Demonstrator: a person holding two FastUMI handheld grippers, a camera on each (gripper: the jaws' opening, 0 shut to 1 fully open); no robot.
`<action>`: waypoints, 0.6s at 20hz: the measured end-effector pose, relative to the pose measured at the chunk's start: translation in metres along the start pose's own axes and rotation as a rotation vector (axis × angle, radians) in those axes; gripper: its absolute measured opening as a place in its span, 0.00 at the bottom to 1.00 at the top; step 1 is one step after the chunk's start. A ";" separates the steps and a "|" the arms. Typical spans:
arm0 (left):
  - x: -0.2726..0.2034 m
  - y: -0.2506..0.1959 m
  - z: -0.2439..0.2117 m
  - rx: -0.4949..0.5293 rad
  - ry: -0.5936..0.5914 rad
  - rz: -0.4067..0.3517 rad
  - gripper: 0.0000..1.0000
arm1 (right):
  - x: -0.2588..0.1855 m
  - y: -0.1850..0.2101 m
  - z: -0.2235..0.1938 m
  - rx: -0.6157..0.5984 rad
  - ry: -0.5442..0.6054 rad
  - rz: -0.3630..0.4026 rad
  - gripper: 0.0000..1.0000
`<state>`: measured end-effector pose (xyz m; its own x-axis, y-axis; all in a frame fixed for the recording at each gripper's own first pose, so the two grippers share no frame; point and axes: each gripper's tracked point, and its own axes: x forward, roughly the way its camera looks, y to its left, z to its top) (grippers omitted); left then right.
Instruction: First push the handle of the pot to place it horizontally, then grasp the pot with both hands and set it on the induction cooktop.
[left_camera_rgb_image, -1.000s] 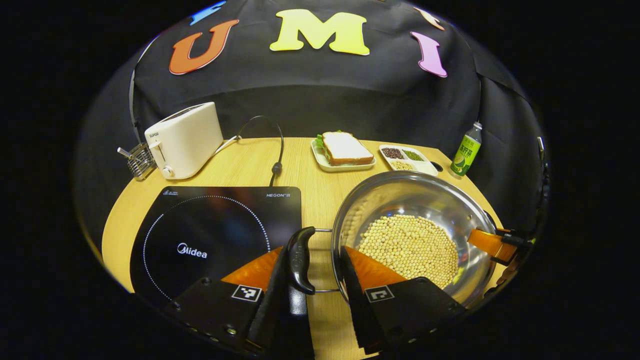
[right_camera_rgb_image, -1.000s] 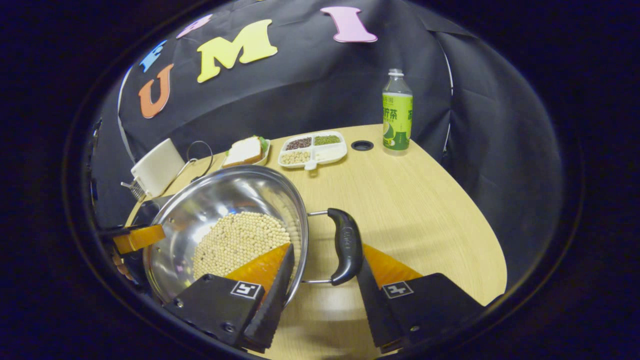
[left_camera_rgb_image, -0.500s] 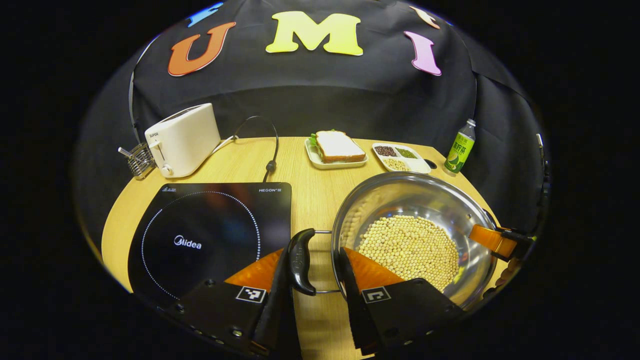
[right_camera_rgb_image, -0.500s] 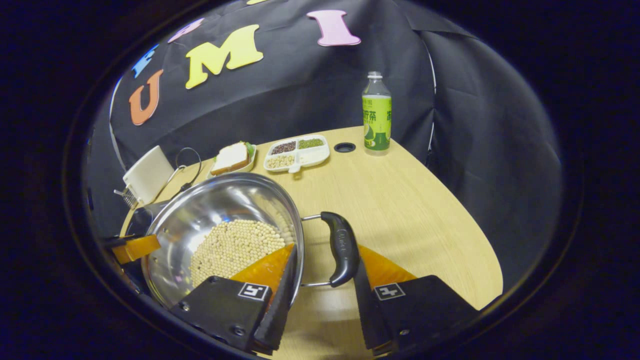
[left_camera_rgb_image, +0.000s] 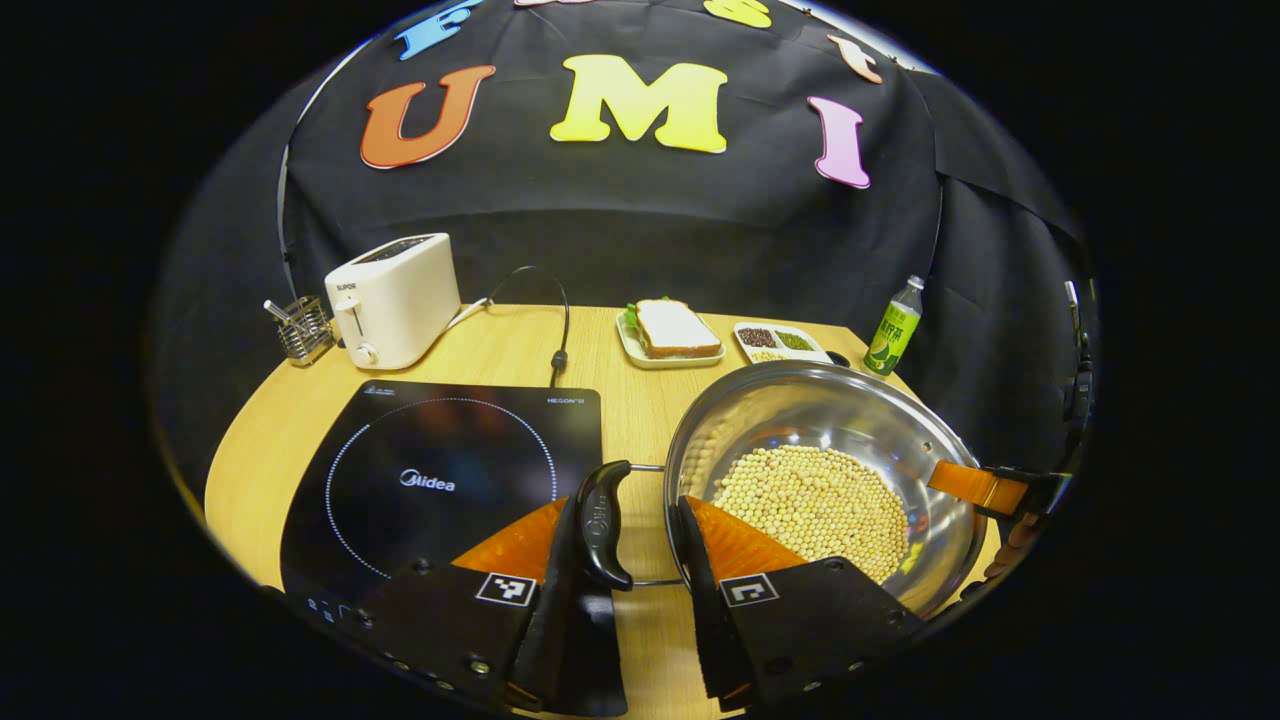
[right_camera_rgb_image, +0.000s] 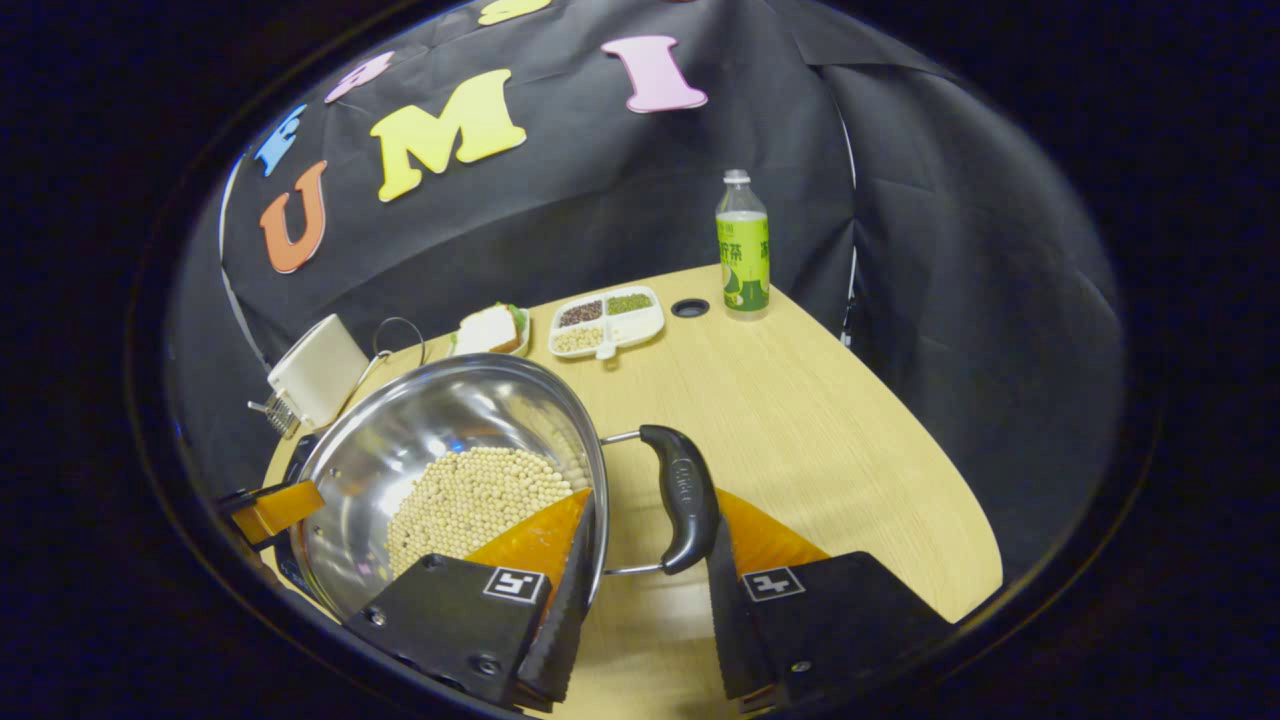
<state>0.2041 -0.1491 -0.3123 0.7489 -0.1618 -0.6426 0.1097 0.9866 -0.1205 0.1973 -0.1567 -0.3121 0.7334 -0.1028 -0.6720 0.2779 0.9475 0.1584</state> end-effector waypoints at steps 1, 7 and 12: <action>-0.007 0.005 0.002 -0.004 -0.009 0.000 0.42 | -0.007 0.006 0.001 -0.006 -0.004 0.002 0.56; -0.049 0.046 0.020 -0.025 -0.084 0.020 0.52 | -0.040 0.058 0.009 -0.037 -0.029 0.033 0.58; -0.079 0.092 0.048 -0.048 -0.165 0.048 0.52 | -0.059 0.116 0.027 -0.078 -0.076 0.070 0.58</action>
<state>0.1858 -0.0450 -0.2364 0.8501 -0.1054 -0.5159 0.0433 0.9904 -0.1310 0.2025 -0.0491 -0.2345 0.7950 -0.0552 -0.6042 0.1773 0.9735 0.1443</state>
